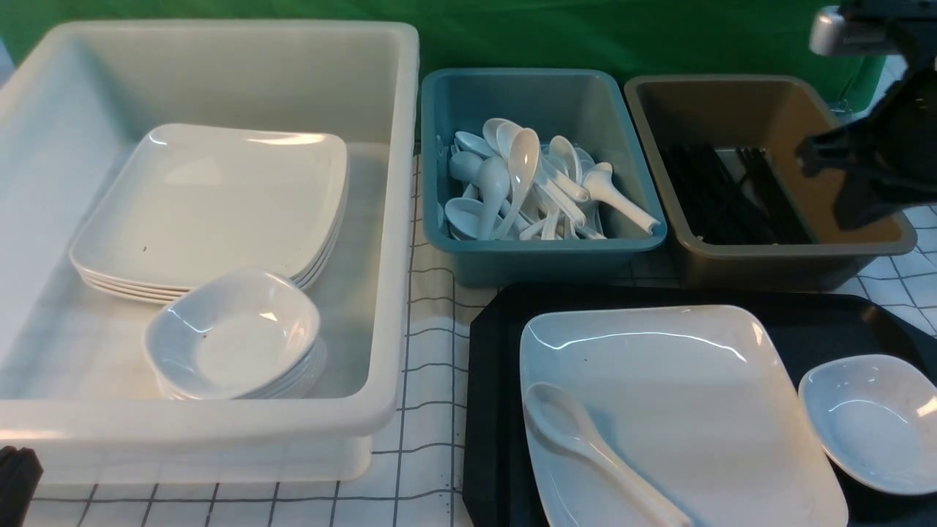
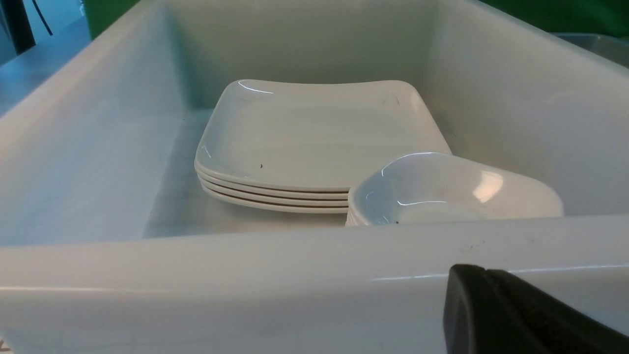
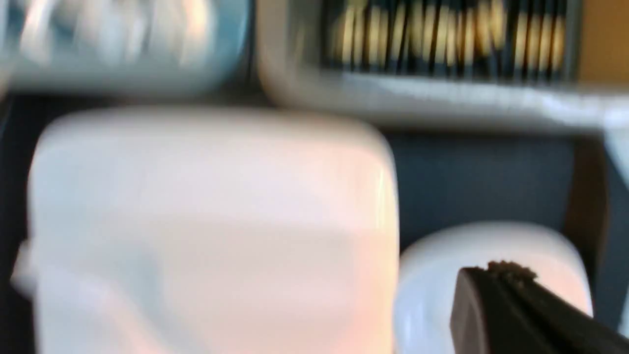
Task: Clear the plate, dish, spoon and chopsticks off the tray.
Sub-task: Use the left arm to grab a soup spoon from the plate
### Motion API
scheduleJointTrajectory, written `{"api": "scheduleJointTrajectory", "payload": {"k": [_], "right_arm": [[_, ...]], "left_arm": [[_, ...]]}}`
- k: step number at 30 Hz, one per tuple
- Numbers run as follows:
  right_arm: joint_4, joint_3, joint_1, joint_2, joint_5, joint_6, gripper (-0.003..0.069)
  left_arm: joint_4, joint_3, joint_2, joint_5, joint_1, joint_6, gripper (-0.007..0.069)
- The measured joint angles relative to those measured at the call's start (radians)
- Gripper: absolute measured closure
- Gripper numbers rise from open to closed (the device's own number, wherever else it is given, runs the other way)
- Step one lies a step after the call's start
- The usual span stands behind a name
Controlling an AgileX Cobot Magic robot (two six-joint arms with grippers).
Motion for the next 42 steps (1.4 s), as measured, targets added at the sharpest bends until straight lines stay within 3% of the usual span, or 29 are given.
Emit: {"api": "scheduleJointTrajectory", "payload": {"k": [7, 16, 29, 31, 32, 33, 35, 36, 37, 42], "right_arm": [[0.114, 0.14, 0.0, -0.307, 0.002, -0.035, 0.0629], [0.128, 0.437, 0.0, -0.729, -0.007, -0.11, 0.0624], [0.128, 0.947, 0.0, -1.391, -0.216, -0.167, 0.0609], [0.128, 1.046, 0.0, -1.488, -0.265, -0.167, 0.0608], [0.128, 1.055, 0.0, -1.492, -0.27, -0.167, 0.0607], [0.127, 1.077, 0.0, -1.512, -0.305, -0.167, 0.0605], [0.127, 1.095, 0.0, -1.526, -0.359, -0.167, 0.06], [0.127, 1.096, 0.0, -1.526, -0.364, -0.167, 0.06], [0.127, 1.103, 0.0, -1.526, -0.409, -0.167, 0.0593], [0.127, 1.104, 0.0, -1.524, -0.45, -0.168, 0.0585]], "left_arm": [[0.0, 0.0, 0.0, 0.0, 0.0, 0.0, 0.062], [0.0, 0.0, 0.0, 0.0, 0.0, 0.0, 0.062], [0.001, 0.0, 0.0, -0.016, 0.0, -0.003, 0.062], [-0.162, 0.0, 0.0, -0.097, 0.0, -0.115, 0.062], [-0.182, 0.0, 0.0, -0.112, 0.0, -0.129, 0.062], [-0.339, 0.0, 0.0, -0.154, 0.0, -0.242, 0.062], [-0.532, 0.0, 0.0, -0.207, 0.0, -0.385, 0.062], [-0.55, 0.0, 0.0, -0.207, 0.0, -0.399, 0.062], [-0.656, 0.0, 0.0, -0.252, 0.0, -0.491, 0.062], [-0.631, 0.0, 0.0, -0.291, 0.0, -0.534, 0.062]]}}
